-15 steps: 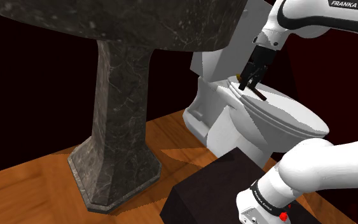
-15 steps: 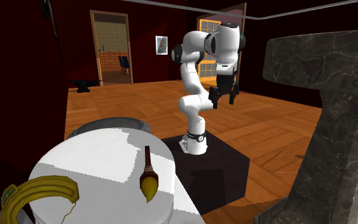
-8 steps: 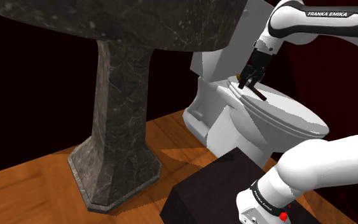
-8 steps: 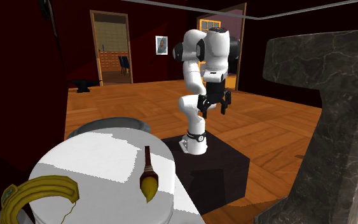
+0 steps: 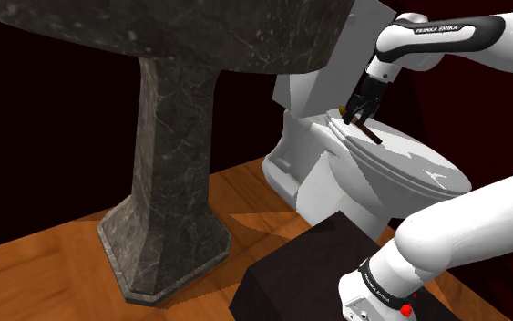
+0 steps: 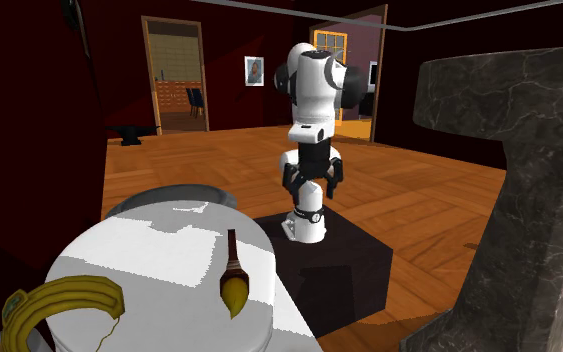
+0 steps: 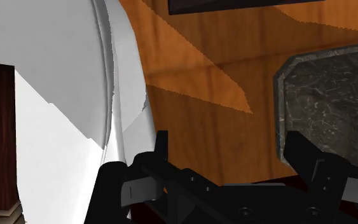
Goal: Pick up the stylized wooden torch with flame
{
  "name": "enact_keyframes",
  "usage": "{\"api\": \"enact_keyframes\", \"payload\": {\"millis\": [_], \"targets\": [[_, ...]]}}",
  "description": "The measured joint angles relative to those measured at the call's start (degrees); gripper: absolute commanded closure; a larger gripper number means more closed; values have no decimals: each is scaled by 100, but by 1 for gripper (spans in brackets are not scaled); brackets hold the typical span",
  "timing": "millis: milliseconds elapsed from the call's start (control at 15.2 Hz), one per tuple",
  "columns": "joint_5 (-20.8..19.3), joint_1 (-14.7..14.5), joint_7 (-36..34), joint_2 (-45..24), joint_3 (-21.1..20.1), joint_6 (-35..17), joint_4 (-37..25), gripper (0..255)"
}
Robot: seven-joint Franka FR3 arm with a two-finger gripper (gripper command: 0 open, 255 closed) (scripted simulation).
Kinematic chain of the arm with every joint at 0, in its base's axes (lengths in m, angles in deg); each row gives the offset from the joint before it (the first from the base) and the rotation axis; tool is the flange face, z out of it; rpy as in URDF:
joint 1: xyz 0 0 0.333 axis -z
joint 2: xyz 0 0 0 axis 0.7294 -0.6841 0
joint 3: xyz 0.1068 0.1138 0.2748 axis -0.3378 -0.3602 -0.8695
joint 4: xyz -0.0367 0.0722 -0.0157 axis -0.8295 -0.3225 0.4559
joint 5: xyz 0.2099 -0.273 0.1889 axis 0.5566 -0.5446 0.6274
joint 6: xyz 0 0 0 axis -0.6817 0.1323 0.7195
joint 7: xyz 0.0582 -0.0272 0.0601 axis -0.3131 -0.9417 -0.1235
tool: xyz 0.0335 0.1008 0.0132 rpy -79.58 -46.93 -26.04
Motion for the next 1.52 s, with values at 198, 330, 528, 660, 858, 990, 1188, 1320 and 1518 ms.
{"api": "enact_keyframes", "payload": {"millis": [198, 330, 528, 660, 858, 990, 1188, 1320, 1518], "targets": [[29, 82, 216, -458, 232, -291, -275, 0], [80, 146, 387, -774, 393, -471, -481, 0], [227, 242, 653, -1284, 615, -665, -892, 0], [371, 307, 818, -1655, 737, -769, -1208, 0], [627, 456, 1102, -2208, 906, -911, -1674, 0], [826, 584, 1291, -2591, 995, -920, -2081, 0], [1116, 773, 1491, -3121, 1058, -948, -2613, 0], [1201, 842, 1574, -3261, 1071, -1044, -2662, 0], [1260, 868, 1620, -3355, 1064, -1236, -2558, 0]]}}
